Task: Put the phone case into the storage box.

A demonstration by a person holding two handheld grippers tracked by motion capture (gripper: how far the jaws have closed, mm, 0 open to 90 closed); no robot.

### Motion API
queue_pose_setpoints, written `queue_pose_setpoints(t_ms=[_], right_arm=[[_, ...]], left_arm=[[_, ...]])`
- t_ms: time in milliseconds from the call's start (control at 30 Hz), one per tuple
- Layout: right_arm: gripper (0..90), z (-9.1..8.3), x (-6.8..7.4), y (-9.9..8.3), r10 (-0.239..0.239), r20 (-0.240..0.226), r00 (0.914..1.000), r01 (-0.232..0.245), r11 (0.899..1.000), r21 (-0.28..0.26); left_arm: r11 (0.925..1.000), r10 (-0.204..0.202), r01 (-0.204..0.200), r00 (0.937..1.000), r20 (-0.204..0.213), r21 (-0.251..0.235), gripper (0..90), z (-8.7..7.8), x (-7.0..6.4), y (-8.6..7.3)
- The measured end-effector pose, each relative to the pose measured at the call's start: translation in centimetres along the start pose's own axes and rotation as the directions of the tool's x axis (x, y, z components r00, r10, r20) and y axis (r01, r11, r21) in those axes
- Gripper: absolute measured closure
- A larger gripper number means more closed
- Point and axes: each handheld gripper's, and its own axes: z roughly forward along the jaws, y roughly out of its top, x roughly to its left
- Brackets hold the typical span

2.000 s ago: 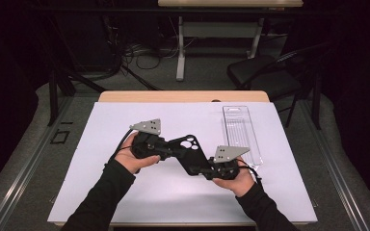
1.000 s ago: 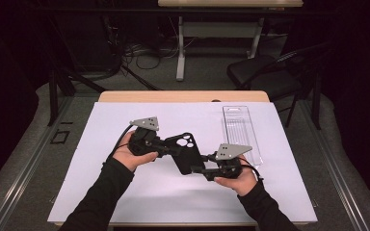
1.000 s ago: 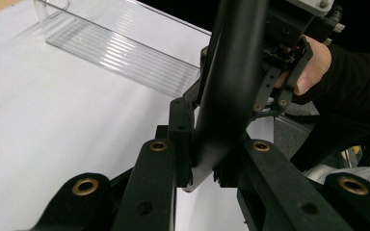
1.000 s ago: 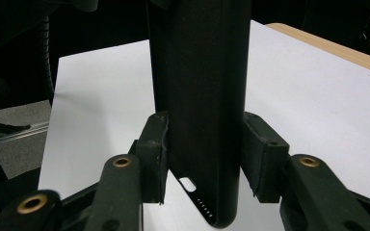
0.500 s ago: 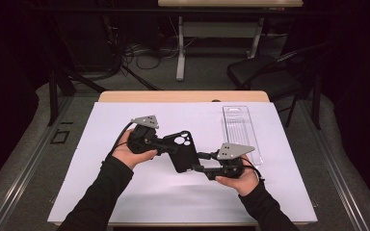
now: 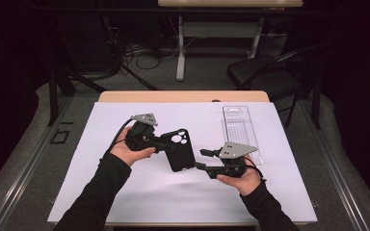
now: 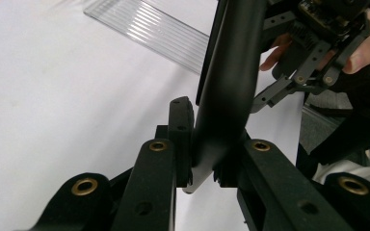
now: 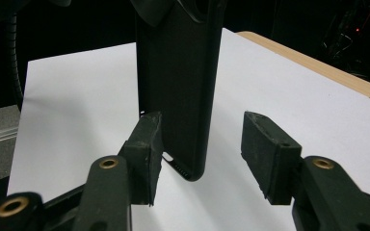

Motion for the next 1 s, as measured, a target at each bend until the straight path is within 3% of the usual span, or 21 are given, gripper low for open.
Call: queue_pose_setpoints(t_ms=[267, 400, 733, 1000], right_arm=[[47.4, -0.2, 0.1, 0.3, -0.008, 0.033, 0.9994, 0.008, 1.000, 0.017], [47.2, -0.3, 0.1, 0.7, -0.010, 0.043, 0.9990, 0.009, 1.000, 0.023], [42.3, -0.3, 0.1, 1.6, 0.026, 0.041, 0.9988, -0.028, 0.998, 0.047], [38.3, -0.4, -0.5, 2.0, 0.052, 0.075, 0.9958, -0.058, 0.995, 0.080]], left_arm=[[0.9996, -0.001, 0.002, 0.9996, -0.029, 0.027, 80.9, 0.0, -0.1, 0.3], [0.9996, 0.002, -0.001, 0.9997, -0.024, 0.029, 80.8, -0.1, -0.1, 0.4], [0.9994, -0.010, 0.012, 0.9992, -0.038, 0.033, 80.9, 0.0, 0.1, 0.6], [0.9992, -0.019, 0.020, 0.9989, -0.043, 0.035, 81.1, 0.0, 0.4, 0.7]])
